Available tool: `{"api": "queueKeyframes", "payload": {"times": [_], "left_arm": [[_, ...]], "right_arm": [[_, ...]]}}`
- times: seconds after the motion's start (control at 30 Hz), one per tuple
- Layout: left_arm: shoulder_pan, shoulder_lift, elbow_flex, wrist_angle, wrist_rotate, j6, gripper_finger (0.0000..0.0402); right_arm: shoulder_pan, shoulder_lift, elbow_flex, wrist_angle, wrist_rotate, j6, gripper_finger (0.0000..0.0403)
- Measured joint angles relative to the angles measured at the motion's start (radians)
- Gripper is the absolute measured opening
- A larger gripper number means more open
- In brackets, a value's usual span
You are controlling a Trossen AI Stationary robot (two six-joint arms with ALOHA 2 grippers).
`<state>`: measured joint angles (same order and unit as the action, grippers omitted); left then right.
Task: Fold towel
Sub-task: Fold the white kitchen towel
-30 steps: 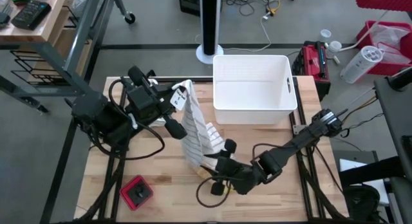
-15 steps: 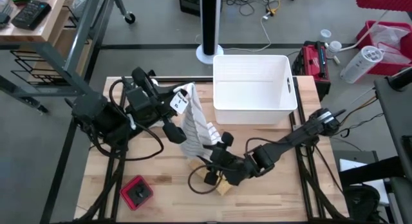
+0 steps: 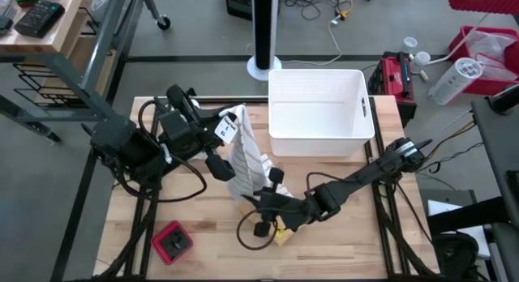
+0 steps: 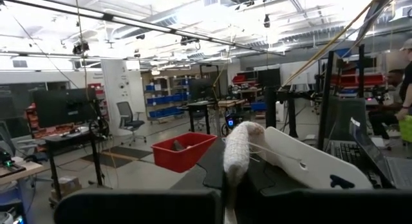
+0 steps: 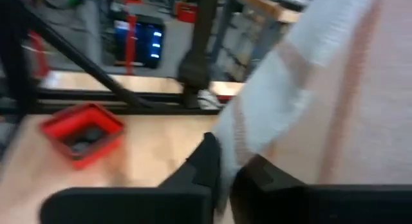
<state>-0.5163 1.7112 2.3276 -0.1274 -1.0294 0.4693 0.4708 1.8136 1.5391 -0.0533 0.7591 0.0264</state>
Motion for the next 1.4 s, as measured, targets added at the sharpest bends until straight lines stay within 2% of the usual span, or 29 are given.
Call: {"api": "queueKeyframes", "payload": {"times": [0.17, 0.5, 0.7, 0.8, 0.9, 1.1, 1.2, 1.27, 1.4], "left_arm": [[-0.005, -0.005, 0.0, 0.0, -0.001, 0.046, 0.0], [-0.009, -0.051, 0.0, 0.023, -0.061, 0.2, 0.0], [-0.042, -0.076, 0.001, 0.153, 0.004, 0.258, 0.0], [-0.057, -0.081, 0.001, 0.205, -0.016, 0.368, 0.0], [-0.064, -0.094, 0.001, 0.243, -0.108, 0.501, 0.0], [-0.063, -0.119, 0.004, 0.275, -0.235, 0.693, 0.0], [-0.058, -0.124, 0.003, 0.287, -0.271, 0.847, 0.0], [-0.057, -0.132, 0.003, 0.285, -0.264, 0.911, 0.0], [-0.057, -0.143, 0.003, 0.291, -0.263, 0.903, 0.0]], "right_arm": [[0.045, -0.016, 0.018, -0.074, 0.194, -0.097, 0.0002], [0.183, -0.158, 0.186, -0.452, 0.562, -0.147, 0.0001], [0.241, -0.177, 0.379, -0.438, 0.738, -0.445, 0.0], [0.247, -0.177, 0.485, -0.435, 0.764, -0.576, 0.0], [0.247, -0.177, 0.575, -0.436, 0.806, -0.691, 0.0], [0.245, -0.177, 0.748, -0.434, 0.814, -0.84, 0.0], [0.239, -0.177, 0.817, -0.434, 0.813, -0.861, 0.0], [0.229, -0.197, 0.81, -0.425, 0.809, -0.867, 0.0], [0.229, -0.219, 0.808, -0.487, 0.814, -0.848, 0.0]]}}
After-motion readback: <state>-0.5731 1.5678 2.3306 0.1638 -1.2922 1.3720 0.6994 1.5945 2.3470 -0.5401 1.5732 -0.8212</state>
